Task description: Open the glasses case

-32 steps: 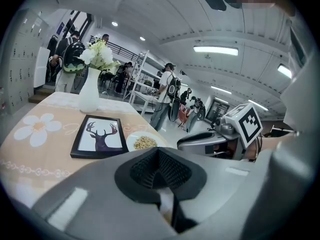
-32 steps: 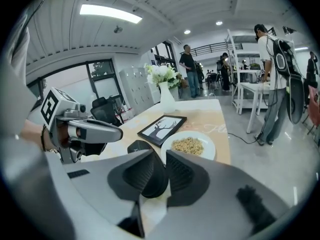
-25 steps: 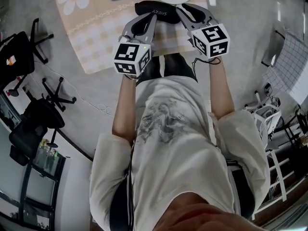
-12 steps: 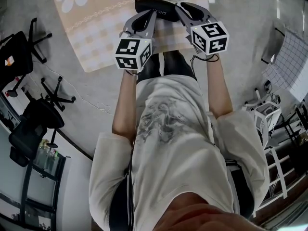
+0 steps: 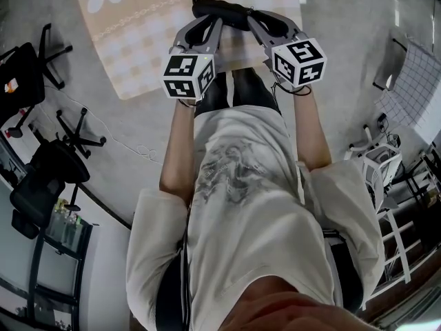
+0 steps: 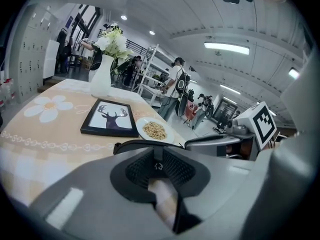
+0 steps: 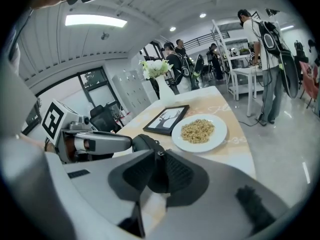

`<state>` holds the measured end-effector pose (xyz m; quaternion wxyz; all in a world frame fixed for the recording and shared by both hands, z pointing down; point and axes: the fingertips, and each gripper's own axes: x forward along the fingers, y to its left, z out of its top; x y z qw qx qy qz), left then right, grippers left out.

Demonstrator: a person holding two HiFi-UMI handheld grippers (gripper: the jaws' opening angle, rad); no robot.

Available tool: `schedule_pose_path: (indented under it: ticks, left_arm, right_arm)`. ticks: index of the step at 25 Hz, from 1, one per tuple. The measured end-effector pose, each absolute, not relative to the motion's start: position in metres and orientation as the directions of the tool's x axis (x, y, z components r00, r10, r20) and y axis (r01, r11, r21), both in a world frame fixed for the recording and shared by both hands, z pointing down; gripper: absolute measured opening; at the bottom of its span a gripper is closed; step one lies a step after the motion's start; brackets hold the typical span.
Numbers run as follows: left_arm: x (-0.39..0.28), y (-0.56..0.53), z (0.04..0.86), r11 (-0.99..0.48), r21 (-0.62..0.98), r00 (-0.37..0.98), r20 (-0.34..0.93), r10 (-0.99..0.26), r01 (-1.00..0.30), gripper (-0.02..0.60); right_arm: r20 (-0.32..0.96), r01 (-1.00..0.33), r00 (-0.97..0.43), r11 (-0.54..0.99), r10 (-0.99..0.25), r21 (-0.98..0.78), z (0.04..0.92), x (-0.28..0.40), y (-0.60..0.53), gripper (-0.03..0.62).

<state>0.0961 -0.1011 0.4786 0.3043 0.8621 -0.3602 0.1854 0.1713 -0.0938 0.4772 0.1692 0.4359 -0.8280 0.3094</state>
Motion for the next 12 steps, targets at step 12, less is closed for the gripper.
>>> schedule_pose_path:
  ticks: [12]
  left_arm:
    - [0.076,-0.108,0.478,-0.481,0.386,0.615,0.554,-0.562,-0.787,0.085]
  right_arm:
    - [0.537,-0.777,-0.628,0.484,-0.563,-0.402,0.471,0.144,-0.079,0.078]
